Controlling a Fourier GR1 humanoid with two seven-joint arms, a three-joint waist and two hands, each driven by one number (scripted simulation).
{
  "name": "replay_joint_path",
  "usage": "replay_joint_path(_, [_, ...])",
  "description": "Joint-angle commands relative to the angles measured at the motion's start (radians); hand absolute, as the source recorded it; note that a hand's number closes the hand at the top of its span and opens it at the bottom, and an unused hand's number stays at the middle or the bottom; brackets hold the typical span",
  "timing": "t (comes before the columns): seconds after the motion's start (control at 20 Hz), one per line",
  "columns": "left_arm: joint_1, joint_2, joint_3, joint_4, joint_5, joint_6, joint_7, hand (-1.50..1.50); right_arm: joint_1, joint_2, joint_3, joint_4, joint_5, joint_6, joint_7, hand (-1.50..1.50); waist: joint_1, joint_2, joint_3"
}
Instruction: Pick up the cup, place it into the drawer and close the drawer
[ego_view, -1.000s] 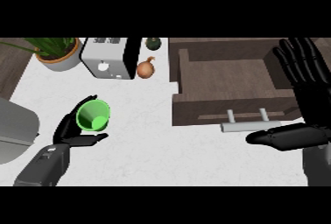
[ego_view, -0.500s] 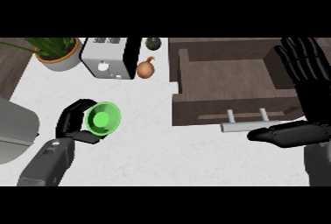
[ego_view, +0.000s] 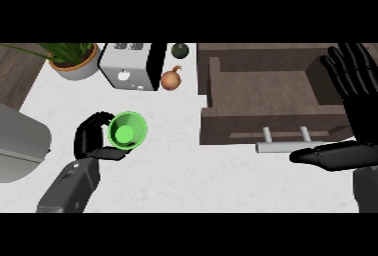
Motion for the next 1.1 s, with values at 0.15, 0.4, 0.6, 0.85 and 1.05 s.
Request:
replay_joint_path(0.15, [-0.072,-0.061,-0.056,-0.119,-0.019,-0.008,-0.017,1.50,-0.034,-0.002,-0.012,0.056,0.020,-0.016,-0.006,-1.50,0.024,-0.010,0.003])
replay_joint_path(0.4, [-0.176,-0.083,-0.084,-0.246,-0.008,0.036,0.126,1.50,0.003,-0.006,-0.019,-0.022,0.007,-0.019,0.027,-1.50,0.021,-0.013,0.003])
replay_joint_path(0.6, [-0.242,-0.162,-0.181,-0.368,0.006,0.064,0.308,1.50,-0.014,-0.005,-0.026,0.078,0.050,-0.024,-0.042,-1.50,0.038,-0.018,0.004])
replay_joint_path(0.85, [-0.355,-0.164,-0.227,-0.503,0.030,0.189,0.539,1.50,0.006,-0.015,-0.035,0.034,0.018,-0.007,-0.014,-1.50,0.025,-0.015,0.004])
replay_joint_path(1.05, [-0.481,-0.165,-0.325,-0.503,0.086,0.294,0.644,1.50,0.003,0.004,-0.011,0.005,0.038,-0.025,-0.006,-1.50,0.009,-0.012,0.003])
